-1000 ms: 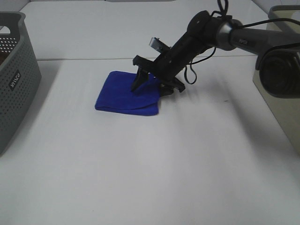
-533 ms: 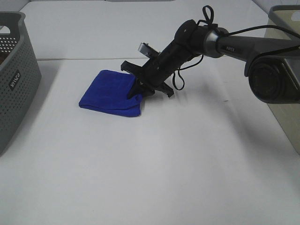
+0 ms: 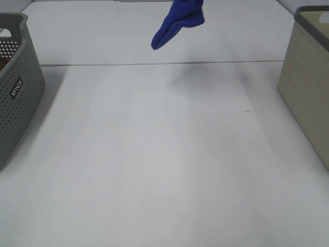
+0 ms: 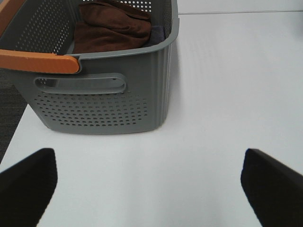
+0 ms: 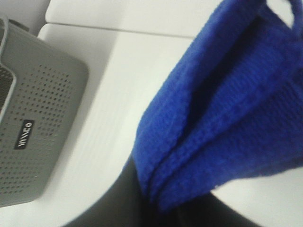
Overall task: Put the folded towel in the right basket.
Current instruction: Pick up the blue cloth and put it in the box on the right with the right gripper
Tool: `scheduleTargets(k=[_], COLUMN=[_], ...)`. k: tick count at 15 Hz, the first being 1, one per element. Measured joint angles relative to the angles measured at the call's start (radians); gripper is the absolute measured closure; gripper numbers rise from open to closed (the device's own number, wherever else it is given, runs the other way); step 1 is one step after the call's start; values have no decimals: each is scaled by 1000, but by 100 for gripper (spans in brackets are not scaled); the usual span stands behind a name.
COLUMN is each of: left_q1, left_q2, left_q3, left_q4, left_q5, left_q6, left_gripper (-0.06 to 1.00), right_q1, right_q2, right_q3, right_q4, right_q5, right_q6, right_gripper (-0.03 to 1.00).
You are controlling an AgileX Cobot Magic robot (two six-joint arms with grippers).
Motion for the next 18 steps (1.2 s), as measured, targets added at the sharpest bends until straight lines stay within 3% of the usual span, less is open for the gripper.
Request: scheduleTargets(k=[2, 4, 6, 7, 8, 11, 14, 15, 16, 18], left_q1=[0, 0, 0, 0, 0, 0, 0, 0, 0, 0], left_q2=[0, 0, 0, 0, 0, 0, 0, 0, 0, 0], left_q3=[0, 0, 0, 0, 0, 0, 0, 0, 0, 0], left_q4=[0, 0, 0, 0, 0, 0, 0, 0, 0, 0], left_q5=[0, 0, 0, 0, 0, 0, 0, 0, 0, 0], left_q6=[0, 0, 0, 0, 0, 0, 0, 0, 0, 0], left_gripper=[-3, -3, -3, -3, -3, -3, -3, -3, -3, -3], right_q1=[-43, -151, -319, -488, -548, -621, -623, -623, -623, -623], right_q2=[-175, -369, -507, -564, -567, -550, -493, -477, -471, -471], right_q3=[123, 304, 461, 526, 540, 589, 640, 643, 643, 643], right_q4=[-175, -292, -319, -308, -293, -291, -314, -316, -322, -337], right_q5=[4, 4, 13, 13, 14, 16, 18, 18, 17, 17], right_q6=[0, -11, -24, -45, -56, -105, -101, -100, -95, -80], right_gripper=[87, 87, 87, 87, 87, 87, 87, 79, 62, 15])
